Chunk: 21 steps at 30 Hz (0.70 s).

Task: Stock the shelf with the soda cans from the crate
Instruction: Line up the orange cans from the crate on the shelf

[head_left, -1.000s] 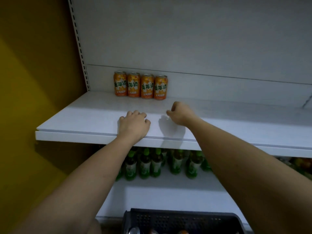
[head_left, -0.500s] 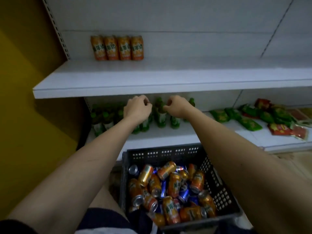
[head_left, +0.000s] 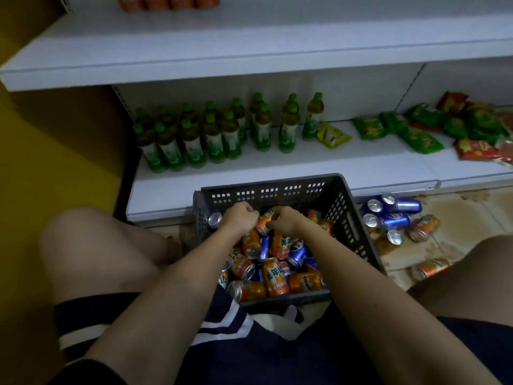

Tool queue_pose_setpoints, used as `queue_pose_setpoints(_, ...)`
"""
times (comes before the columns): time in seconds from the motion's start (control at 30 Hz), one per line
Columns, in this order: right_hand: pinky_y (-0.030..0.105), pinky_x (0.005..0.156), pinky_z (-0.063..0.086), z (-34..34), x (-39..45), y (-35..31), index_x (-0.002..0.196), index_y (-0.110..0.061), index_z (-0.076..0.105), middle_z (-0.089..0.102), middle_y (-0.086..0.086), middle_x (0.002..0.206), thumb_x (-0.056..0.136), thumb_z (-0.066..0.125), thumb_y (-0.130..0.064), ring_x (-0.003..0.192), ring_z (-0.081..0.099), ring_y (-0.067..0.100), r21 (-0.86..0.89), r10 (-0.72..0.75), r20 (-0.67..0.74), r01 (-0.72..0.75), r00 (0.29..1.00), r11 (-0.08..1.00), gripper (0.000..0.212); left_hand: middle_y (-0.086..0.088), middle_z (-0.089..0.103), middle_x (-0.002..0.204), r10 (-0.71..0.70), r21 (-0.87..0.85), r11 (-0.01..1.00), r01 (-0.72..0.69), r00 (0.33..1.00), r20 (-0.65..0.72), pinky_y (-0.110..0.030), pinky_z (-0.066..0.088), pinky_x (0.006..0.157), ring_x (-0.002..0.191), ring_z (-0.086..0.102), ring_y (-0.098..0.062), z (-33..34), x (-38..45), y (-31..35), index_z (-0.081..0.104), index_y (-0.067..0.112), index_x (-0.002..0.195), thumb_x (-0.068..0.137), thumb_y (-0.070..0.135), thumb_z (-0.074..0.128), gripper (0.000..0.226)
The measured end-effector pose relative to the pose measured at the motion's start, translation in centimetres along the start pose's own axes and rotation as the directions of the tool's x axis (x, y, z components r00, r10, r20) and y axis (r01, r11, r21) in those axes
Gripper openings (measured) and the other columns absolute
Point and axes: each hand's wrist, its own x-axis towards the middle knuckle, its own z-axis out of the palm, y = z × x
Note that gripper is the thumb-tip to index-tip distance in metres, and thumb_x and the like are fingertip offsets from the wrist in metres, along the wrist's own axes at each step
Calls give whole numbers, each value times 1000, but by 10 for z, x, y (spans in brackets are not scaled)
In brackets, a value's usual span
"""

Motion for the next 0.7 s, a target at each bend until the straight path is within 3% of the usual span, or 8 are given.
queue_pose_setpoints(0.1,31,65,41,32,14,22,81,-7,58,58,11,80,96,57,-25,81,57,28,5,41,89,-42,995,999,24,-8,66,98,-93,-10,996,94,993,78,-34,48,82,93,61,-28,36,3,-25,64,17,85,94,26,53,17)
queue_pose_setpoints(0.17,29,59,37,50,19,35,74,-12,50,54,9,75,96,59,-26,75,54,26,28,74,124,-78,990,997,27,-8,60,83,-149,-38,987,154,982,115,-34,44,72,81,56,-27,59,5,-40,54,19,68,92,22,52,25)
queue_pose_setpoints(0.23,33,69,44,67,26,48,100,-9,55,62,13,99,96,58,-26,93,59,30,28,95,126,-100,987,995,18,-8,60,78,-193,-45,978,202,968,161,-34,43,71,76,54,-25,79,7,-54,53,19,65,93,22,52,28)
queue_pose_setpoints(0.3,40,87,49,86,34,66,129,-10,45,57,16,125,94,60,-31,112,56,35,33,151,113,-156,982,987,43,-10,65,88,-228,-15,972,236,951,208,-34,44,73,84,59,-27,95,7,-63,61,18,76,94,24,51,22)
queue_pose_setpoints(0.43,48,100,47,114,49,93,146,-18,23,39,22,145,91,63,-42,126,47,41,12,283,169,-289,944,957,72,-10,67,91,-254,65,967,246,933,254,-31,43,70,87,62,-28,119,13,-76,65,12,80,92,25,53,21)
queue_pose_setpoints(0.5,50,101,45,125,55,100,149,-25,16,36,23,147,90,63,-43,128,45,43,12,297,195,-305,935,952,77,-7,66,96,-279,102,960,261,926,256,-32,45,75,89,61,-26,128,16,-82,68,14,85,93,29,54,22)
queue_pose_setpoints(0.57,49,100,46,137,60,106,150,-32,13,46,20,139,88,65,-39,124,50,41,48,274,212,-290,938,956,81,-5,65,97,-311,126,949,287,915,258,-32,44,76,86,58,-23,136,18,-88,66,19,85,93,30,53,19)
queue_pose_setpoints(0.7,47,96,48,151,77,112,141,-32,25,58,14,123,86,69,-33,116,56,36,76,257,219,-279,941,957,70,-1,63,90,-370,200,923,329,901,227,-32,44,74,81,56,-22,147,24,-95,66,22,89,95,35,48,23)
